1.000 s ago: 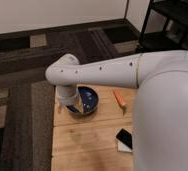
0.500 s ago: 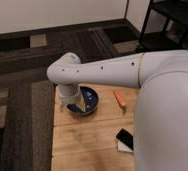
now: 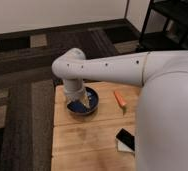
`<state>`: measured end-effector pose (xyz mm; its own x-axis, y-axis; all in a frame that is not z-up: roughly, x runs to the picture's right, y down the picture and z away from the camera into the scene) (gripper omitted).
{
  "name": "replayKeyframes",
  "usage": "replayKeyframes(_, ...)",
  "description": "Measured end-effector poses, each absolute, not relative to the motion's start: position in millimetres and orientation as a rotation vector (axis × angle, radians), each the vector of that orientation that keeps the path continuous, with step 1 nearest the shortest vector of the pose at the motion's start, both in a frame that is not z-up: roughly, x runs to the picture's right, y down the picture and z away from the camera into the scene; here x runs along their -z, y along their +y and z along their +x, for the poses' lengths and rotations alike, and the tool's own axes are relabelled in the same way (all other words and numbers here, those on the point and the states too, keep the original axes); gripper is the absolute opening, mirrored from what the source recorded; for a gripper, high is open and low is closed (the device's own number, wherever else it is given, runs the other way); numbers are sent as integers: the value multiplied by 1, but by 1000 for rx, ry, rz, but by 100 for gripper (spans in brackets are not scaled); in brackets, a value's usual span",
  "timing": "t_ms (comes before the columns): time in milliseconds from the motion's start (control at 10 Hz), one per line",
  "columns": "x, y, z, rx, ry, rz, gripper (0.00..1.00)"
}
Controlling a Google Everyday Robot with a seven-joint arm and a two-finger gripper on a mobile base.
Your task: Drag the pepper across the table
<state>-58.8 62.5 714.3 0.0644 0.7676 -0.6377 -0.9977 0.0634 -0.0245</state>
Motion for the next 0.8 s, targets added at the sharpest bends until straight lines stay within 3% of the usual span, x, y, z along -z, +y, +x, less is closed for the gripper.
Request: replayKeyframes(800, -721, 54, 7, -1284, 494, -517, 65)
